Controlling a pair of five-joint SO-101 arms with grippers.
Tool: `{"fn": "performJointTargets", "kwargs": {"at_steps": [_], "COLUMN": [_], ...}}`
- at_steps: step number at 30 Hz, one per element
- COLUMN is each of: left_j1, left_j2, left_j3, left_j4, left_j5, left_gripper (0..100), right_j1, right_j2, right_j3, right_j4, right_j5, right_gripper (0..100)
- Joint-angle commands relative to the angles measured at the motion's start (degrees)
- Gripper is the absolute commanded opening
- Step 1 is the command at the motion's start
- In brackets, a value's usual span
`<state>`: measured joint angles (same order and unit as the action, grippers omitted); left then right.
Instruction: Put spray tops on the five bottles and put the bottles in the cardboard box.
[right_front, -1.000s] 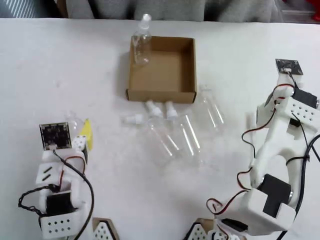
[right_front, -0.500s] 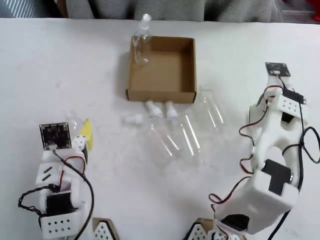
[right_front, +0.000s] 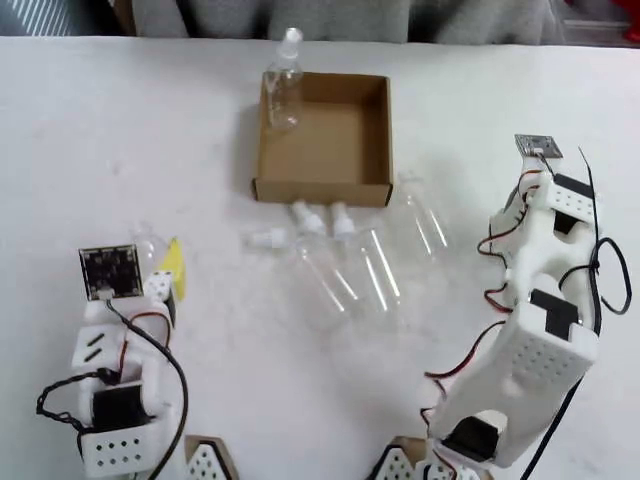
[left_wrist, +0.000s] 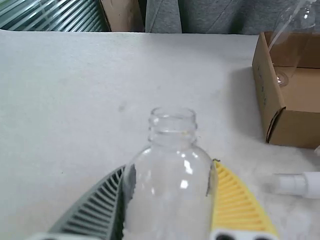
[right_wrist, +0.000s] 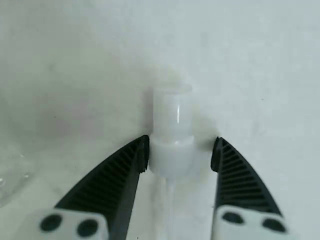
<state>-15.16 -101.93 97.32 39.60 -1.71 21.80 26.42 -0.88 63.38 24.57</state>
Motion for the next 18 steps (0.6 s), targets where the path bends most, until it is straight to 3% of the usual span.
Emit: {"fn": "performJointTargets", "kwargs": {"at_steps": [1,8,18], "left_j1": [0.8,0.8,0.8], "left_j2": [-1.5,-1.5,-1.5], "left_j3": [-0.2,-0.2,-0.2], "left_j4": [0.3,0.3,0.3], "left_j5": [-0.5,-0.5,-0.5], "left_gripper": [11,11,11], "right_j1": [-0.7,-2.8,-2.5], "right_j2": [-0.5,-0.3,-0.3], "right_j3": [-3.5,-3.7,-3.4], "right_j4": [-0.3,0.0,0.4], "right_j5": [0.9,0.9,0.7], "right_gripper": [18.7,9.4,6.0]}}
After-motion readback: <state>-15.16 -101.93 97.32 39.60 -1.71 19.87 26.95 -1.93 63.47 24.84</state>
